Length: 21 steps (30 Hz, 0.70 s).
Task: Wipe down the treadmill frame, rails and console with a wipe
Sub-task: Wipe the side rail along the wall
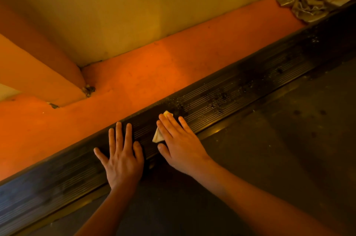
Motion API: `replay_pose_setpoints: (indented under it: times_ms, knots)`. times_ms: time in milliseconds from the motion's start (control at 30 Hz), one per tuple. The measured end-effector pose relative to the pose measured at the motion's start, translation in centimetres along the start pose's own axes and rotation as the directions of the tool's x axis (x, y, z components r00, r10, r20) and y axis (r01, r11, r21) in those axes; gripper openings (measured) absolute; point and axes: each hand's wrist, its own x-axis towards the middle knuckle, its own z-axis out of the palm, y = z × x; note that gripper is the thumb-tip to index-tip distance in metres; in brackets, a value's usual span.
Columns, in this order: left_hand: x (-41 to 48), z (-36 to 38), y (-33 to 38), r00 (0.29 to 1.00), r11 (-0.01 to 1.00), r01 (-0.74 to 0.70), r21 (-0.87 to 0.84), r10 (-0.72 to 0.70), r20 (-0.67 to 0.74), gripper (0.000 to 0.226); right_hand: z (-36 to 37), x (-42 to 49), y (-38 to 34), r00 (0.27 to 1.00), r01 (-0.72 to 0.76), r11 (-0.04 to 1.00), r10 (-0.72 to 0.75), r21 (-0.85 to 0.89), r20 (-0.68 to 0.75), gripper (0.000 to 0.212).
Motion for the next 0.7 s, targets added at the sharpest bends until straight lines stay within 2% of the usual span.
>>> replay_pose_setpoints:
  times_ms: [100,267,433,567,700]
  knots:
    - [0.1,0.0,0.3,1.000,1.000,0.002,-0.002,-0.002,-0.001,0.060,0.1,-0.7,0.6,1.000,0.022,1.000,-0.022,-0.010,0.018,0.069]
    - [0.0,0.1,0.3,1.000,1.000,-0.007,-0.003,0.007,0.000,0.060,-0.8,3.9,0.9,1.000,0.013,0.994,-0.014,-0.112,-0.012,0.068]
    - [0.0,-0.2,0.2,1.000,1.000,0.002,-0.006,-0.002,0.016,0.060,-0.4,1.2,0.8,1.000,0.016,0.999,-0.017,-0.048,-0.017,0.069]
    - [0.0,-0.2,0.4,1.000,1.000,-0.005,-0.007,0.005,0.005,0.059,0.1,-2.7,1.6,0.999,0.018,0.999,-0.017,-0.041,0.040,0.068]
    - [0.0,-0.1,0.2,1.000,1.000,-0.002,-0.006,0.002,0.005,0.059,-0.6,0.5,1.2,1.000,0.012,0.997,-0.012,-0.070,0.003,0.068]
